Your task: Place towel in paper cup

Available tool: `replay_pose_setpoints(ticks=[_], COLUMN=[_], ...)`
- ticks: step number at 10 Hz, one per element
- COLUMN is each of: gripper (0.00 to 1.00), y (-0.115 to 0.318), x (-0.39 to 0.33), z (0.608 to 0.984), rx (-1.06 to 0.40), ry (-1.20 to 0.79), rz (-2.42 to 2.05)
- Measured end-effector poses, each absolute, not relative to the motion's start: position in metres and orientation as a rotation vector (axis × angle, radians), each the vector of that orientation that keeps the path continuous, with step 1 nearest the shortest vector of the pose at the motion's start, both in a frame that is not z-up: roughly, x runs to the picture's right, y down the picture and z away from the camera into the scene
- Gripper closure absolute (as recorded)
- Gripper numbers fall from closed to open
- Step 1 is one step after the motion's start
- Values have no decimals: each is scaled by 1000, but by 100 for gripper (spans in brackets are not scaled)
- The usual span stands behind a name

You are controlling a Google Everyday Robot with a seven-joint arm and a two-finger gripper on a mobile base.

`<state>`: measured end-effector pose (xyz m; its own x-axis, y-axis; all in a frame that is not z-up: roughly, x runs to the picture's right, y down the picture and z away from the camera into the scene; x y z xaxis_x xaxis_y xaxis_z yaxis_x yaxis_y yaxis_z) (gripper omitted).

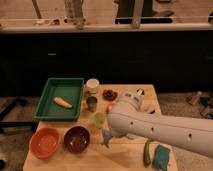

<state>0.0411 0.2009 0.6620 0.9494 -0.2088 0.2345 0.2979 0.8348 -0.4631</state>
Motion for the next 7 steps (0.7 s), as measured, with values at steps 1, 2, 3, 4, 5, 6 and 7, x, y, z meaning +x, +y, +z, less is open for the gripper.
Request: replay_pose_setpoints(ticks=[1, 2, 3, 4, 5, 6, 7], gripper=[100, 100, 100, 100, 100, 100, 100], y=[201, 201, 202, 202, 205, 206, 201], x=[40, 39, 40, 40, 42, 40, 34], z=[662, 662, 662, 662, 665, 672, 677], rx=[-518, -519, -519, -517, -515, -510, -506], ry=[-179, -181, -181, -183, -183, -185, -193], rz=[-271, -272, -271, -268, -258, -261, -265])
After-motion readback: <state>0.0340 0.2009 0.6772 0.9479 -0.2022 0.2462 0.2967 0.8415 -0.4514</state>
